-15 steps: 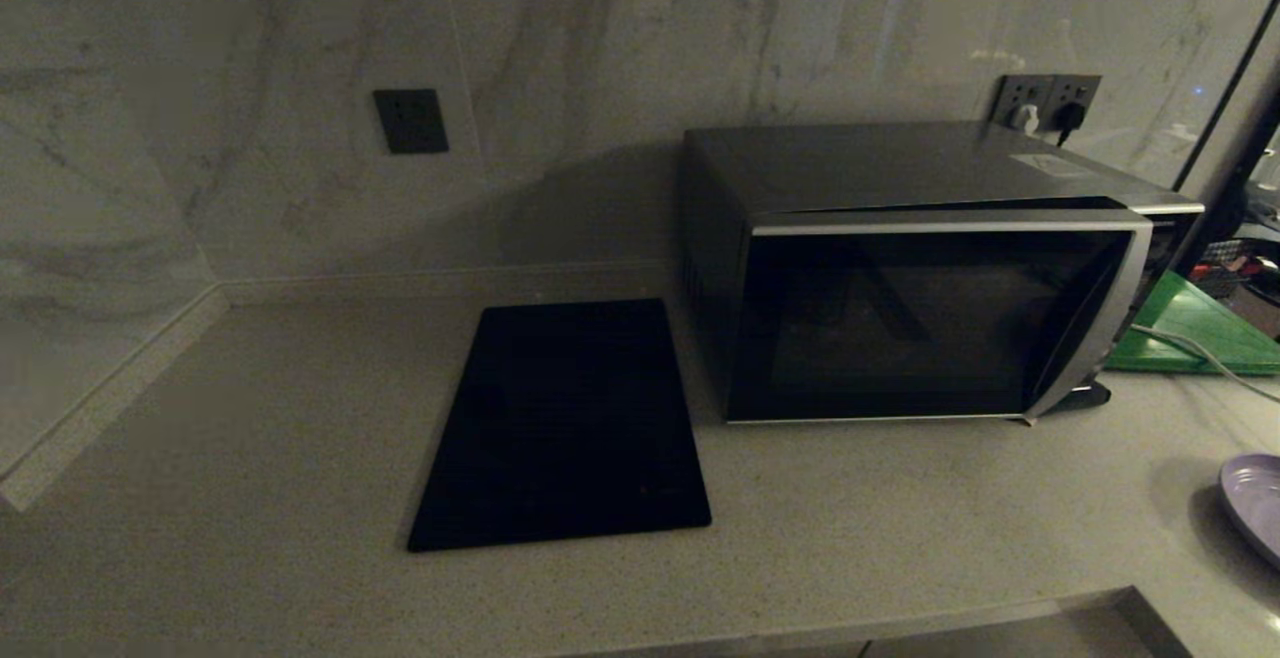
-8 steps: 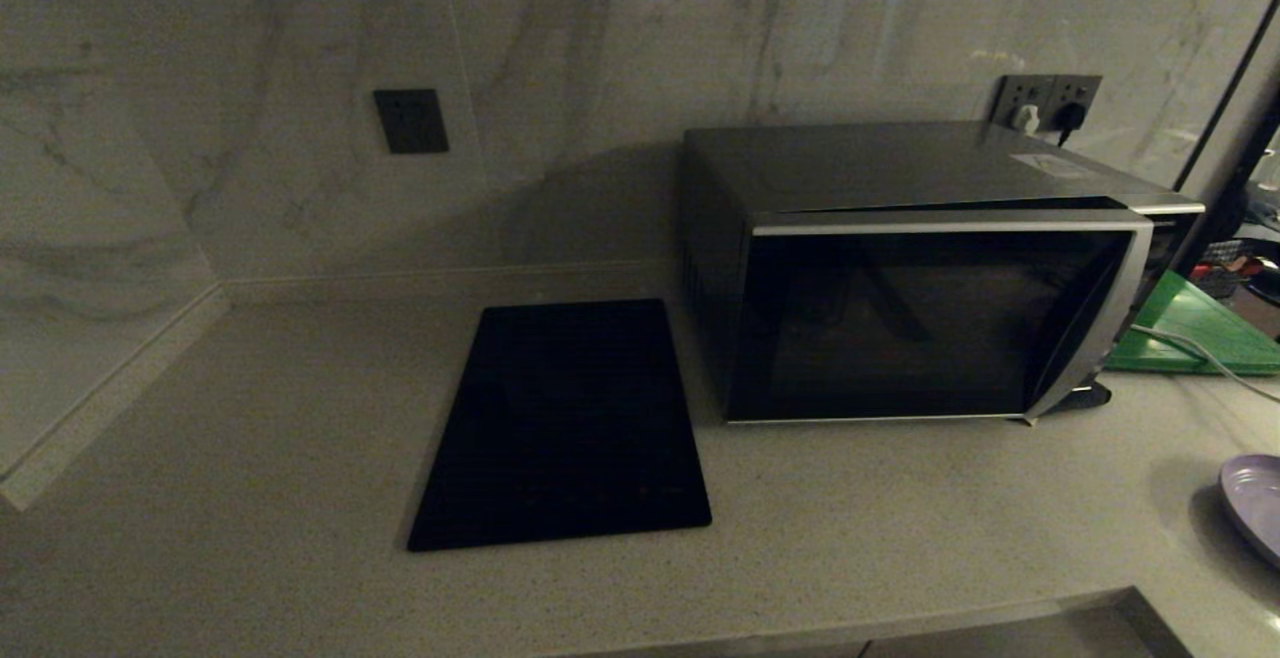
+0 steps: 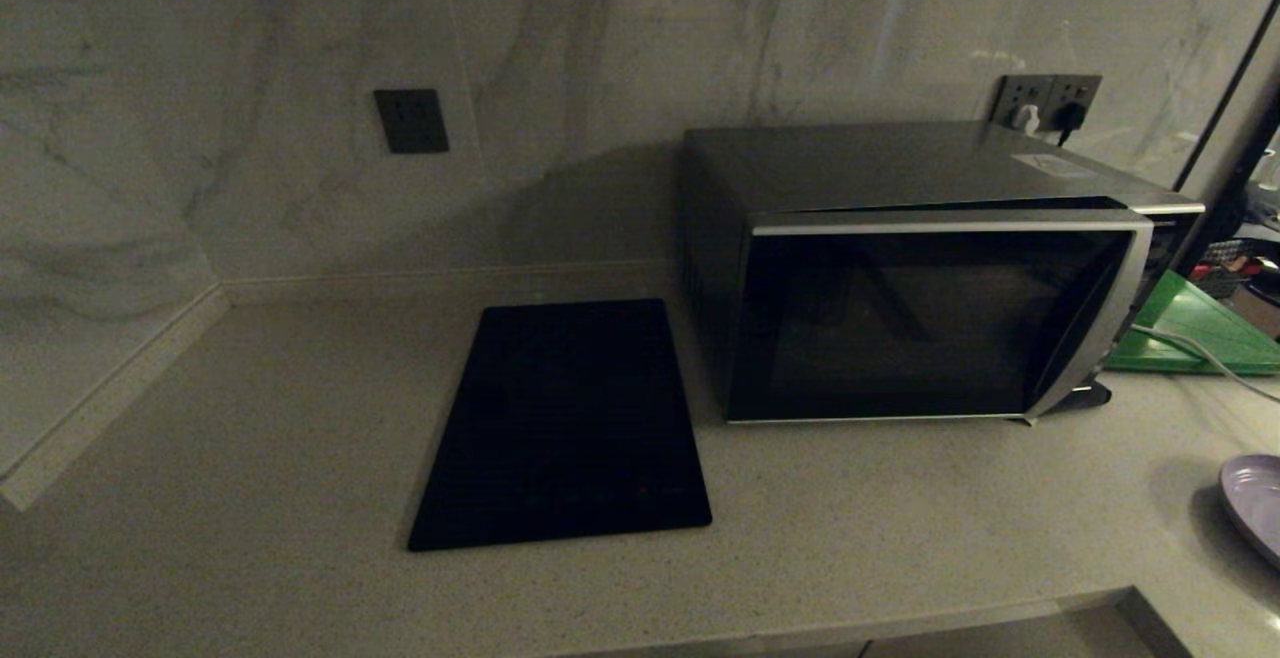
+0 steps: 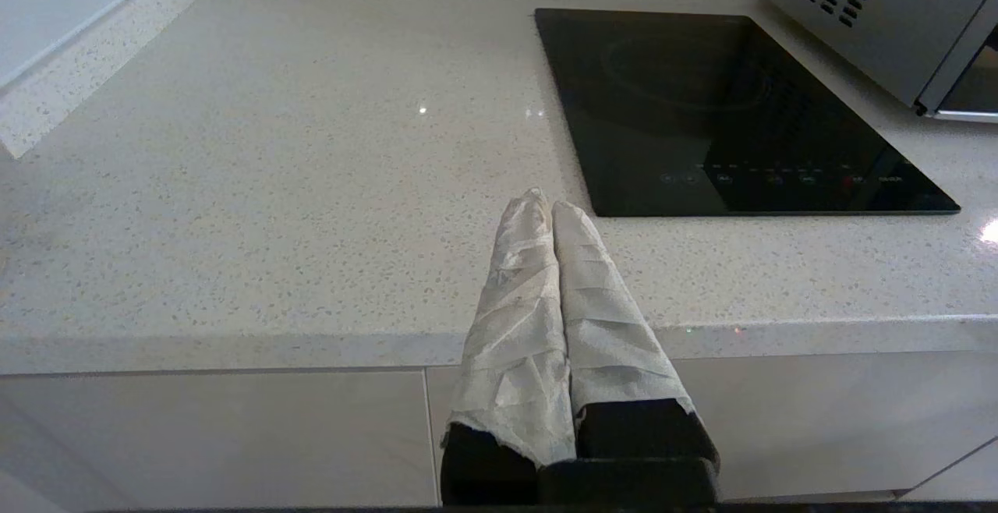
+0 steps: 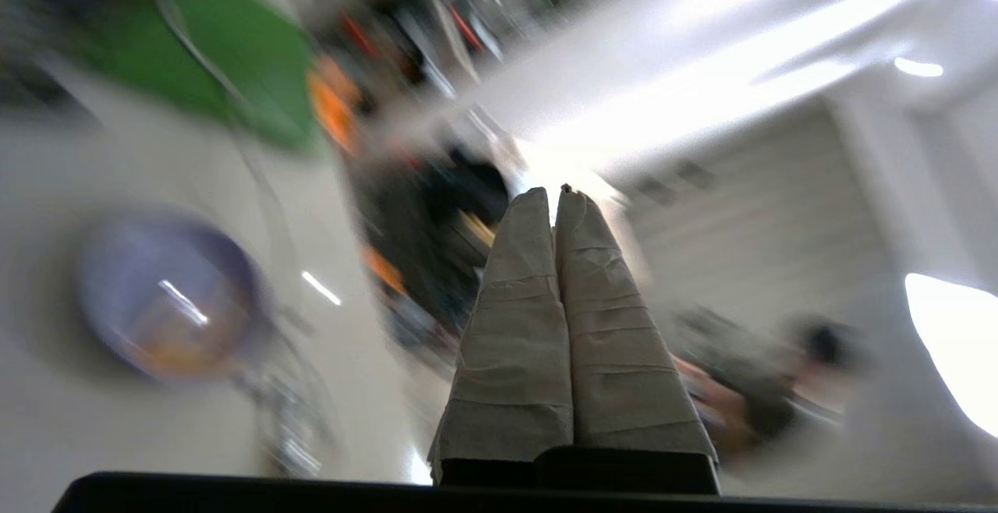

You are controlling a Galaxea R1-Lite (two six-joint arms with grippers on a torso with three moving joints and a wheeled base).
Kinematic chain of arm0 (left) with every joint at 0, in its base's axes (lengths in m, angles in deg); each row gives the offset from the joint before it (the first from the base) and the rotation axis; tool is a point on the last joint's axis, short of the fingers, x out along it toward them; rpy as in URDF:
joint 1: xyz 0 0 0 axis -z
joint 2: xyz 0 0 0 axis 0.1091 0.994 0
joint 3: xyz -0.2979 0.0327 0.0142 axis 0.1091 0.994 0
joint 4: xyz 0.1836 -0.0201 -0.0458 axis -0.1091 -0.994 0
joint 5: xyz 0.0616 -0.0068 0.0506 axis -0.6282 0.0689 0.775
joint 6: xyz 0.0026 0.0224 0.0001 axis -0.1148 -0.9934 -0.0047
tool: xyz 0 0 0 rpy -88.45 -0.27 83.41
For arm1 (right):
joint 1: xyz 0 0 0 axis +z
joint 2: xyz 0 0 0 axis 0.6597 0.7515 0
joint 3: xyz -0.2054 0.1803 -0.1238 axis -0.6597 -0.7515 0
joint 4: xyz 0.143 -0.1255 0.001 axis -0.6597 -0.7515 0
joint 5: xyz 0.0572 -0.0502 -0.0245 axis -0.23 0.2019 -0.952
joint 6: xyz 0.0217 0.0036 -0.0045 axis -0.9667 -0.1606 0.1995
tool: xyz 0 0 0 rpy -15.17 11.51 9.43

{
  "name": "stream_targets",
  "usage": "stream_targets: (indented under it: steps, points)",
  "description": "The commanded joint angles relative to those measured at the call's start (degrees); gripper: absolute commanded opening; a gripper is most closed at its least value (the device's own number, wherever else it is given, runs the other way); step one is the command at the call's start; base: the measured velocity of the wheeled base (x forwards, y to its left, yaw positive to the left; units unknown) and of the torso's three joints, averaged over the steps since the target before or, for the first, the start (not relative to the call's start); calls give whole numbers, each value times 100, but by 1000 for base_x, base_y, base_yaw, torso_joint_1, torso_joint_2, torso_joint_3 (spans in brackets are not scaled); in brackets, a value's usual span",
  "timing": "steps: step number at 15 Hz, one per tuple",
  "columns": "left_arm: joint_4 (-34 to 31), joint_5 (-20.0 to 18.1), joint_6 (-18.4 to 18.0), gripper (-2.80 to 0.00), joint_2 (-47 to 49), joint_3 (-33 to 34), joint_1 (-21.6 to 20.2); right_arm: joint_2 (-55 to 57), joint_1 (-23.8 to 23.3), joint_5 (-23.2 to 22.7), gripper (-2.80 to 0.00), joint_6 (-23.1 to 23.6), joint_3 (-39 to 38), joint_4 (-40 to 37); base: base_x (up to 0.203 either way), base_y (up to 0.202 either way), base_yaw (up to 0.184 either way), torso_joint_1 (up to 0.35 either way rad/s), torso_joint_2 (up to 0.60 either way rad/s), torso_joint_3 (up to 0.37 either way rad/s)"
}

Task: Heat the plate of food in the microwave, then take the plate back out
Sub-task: Open the microwave oven

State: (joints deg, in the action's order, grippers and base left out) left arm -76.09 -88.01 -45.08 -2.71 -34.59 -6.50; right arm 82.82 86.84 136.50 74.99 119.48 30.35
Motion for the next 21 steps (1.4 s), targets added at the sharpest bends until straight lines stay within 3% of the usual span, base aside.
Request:
stream_targets:
  steps: [1,5,8,9,12,14,15,17,18,21]
  points:
    - [2,2,4,-280,9,0,-2,230,-1135,49,-280,72,-340,-25,0,0,0,0,0,0]
    - [2,2,4,-280,9,0,-2,800,-3097,-110,-280,124,-450,215,0,0,0,0,0,0]
    - [2,2,4,-280,9,0,-2,1141,-4808,-1301,-280,268,-552,-39,0,0,0,0,0,0]
    - [2,2,4,-280,9,0,-2,1216,-5077,-1711,-280,253,-620,-217,0,0,0,0,0,0]
    - [2,9,4,-280,9,0,-2,1056,-5463,-1867,-280,-338,-501,-1787,0,0,0,0,0,0]
    - [2,2,4,-280,9,0,-2,937,-6155,-2002,-280,-614,-395,-2787,0,0,0,0,0,0]
    - [2,2,4,-280,9,0,-2,892,-6464,-2203,-280,-935,-447,-3234,0,0,0,0,0,0]
    - [2,2,4,-280,9,0,-2,858,-6656,-2849,-280,-2514,-657,-4191,0,0,0,0,0,0]
    - [2,2,4,-280,9,0,-2,874,-6673,-3499,-280,-3408,-693,-4625,0,0,0,0,0,0]
    - [2,2,4,-280,9,0,-2,895,-6662,-6998,-280,-6182,-678,-5615,0,0,0,0,0,0]
